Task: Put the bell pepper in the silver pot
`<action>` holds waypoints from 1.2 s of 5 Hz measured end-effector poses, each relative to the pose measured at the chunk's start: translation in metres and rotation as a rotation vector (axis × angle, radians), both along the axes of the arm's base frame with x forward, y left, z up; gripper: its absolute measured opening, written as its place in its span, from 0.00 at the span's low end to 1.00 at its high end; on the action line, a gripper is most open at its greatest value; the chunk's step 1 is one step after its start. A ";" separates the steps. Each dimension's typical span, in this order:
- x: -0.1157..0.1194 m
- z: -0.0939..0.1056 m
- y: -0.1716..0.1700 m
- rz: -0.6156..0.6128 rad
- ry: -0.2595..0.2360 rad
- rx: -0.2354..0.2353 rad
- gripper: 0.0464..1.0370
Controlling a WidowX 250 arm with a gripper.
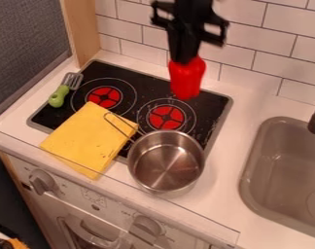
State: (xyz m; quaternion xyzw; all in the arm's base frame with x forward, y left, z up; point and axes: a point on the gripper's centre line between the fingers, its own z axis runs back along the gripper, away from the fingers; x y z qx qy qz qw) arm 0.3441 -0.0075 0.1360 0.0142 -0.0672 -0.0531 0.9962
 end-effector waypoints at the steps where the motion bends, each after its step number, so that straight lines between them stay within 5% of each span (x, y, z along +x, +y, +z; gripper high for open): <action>1: -0.053 0.034 0.000 -0.036 -0.033 -0.014 0.05; 2: -0.099 0.008 -0.008 -0.087 0.048 -0.035 0.05; 3: -0.140 -0.013 -0.019 -0.136 0.052 0.008 0.05; 6: -0.119 -0.037 -0.024 -0.138 0.019 0.053 0.05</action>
